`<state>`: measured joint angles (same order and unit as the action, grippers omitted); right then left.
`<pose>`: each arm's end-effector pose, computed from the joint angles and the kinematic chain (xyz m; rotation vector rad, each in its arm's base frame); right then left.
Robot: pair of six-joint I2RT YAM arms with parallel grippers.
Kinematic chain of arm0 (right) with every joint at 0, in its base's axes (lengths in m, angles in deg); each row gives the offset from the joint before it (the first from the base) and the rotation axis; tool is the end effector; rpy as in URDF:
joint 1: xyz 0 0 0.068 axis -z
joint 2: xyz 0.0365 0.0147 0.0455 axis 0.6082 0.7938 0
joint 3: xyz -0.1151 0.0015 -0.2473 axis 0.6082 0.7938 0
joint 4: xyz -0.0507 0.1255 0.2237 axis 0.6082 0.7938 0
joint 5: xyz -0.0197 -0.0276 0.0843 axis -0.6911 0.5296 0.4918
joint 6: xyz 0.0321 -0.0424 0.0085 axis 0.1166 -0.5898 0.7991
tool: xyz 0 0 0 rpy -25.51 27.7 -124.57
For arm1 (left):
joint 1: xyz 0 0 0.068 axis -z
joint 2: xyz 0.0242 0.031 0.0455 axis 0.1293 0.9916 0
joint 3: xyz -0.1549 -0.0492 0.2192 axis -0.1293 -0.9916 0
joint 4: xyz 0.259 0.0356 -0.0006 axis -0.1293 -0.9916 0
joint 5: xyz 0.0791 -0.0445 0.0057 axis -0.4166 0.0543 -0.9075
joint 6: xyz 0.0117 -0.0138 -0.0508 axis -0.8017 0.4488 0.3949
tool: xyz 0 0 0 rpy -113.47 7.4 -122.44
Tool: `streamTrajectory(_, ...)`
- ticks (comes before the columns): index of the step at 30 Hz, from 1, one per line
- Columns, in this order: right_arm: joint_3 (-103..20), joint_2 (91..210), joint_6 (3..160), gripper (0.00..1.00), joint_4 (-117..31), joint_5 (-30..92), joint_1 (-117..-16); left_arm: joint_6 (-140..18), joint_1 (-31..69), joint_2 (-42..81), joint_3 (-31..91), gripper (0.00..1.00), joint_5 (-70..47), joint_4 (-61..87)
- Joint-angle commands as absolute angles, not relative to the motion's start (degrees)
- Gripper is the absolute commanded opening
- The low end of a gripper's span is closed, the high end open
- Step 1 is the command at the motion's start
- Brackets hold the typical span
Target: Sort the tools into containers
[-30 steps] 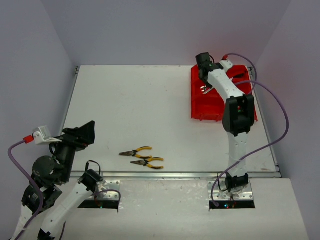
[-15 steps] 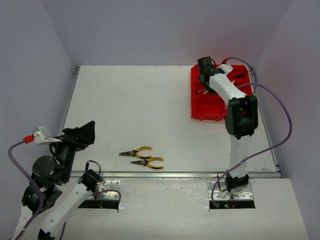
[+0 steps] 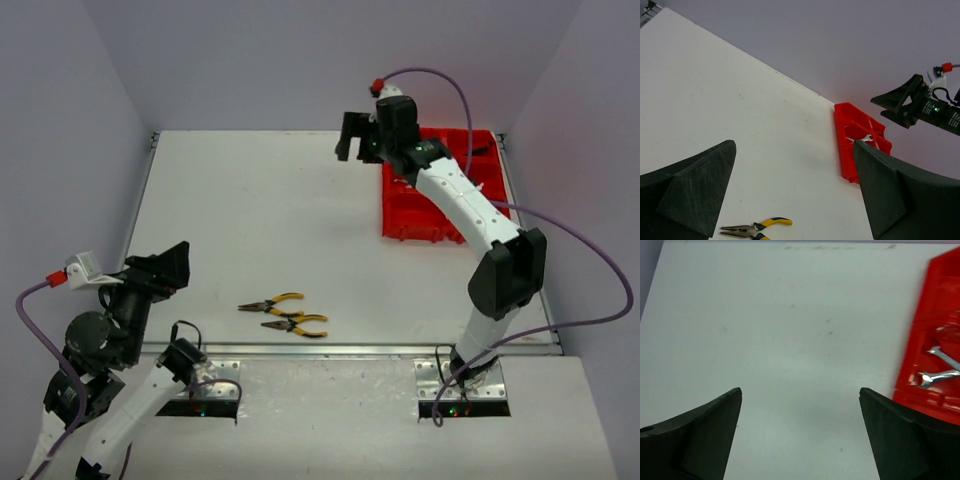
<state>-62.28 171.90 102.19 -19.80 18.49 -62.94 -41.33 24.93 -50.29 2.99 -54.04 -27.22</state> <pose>0.3821 0.1787 0.3525 0.0942 2.1128 0.4732 0.0209 0.0104 0.3444 -0.4592 1.4998 -0.4210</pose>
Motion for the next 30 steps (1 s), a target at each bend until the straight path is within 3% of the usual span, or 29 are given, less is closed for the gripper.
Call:
streamTrajectory(1,-53.7,169.9,81.6,0.99,-11.3,29.1,-77.8,-39.1,25.7,-52.1,3.8,1.0,-58.4,-28.1)
streamTrajectory(4,-49.7,170.5,78.7,0.98,-14.7,29.4,-85.5,-38.3,25.8,-54.7,3.9,1.0,-59.7,-28.5)
streamTrajectory(14,-52.3,183.2,69.9,0.79,-15.1,23.7,-101.3,-37.0,25.7,-57.0,3.9,1.0,-61.3,-29.6)
streamTrajectory(18,-54.4,187.4,65.9,0.75,-15.5,20.9,-101.6,-37.6,25.8,-54.7,4.0,1.0,-60.2,-29.3)
streamTrajectory(26,-55.6,191.9,64.0,0.5,-14.5,23.1,-99.2,-39.7,25.8,-51.6,3.4,1.0,-57.0,-27.3)
streamTrajectory(30,-54.4,190.6,63.7,0.45,-14.6,28.5,-98.3,-40.5,25.8,-49.0,3.4,1.0,-55.5,-26.7)
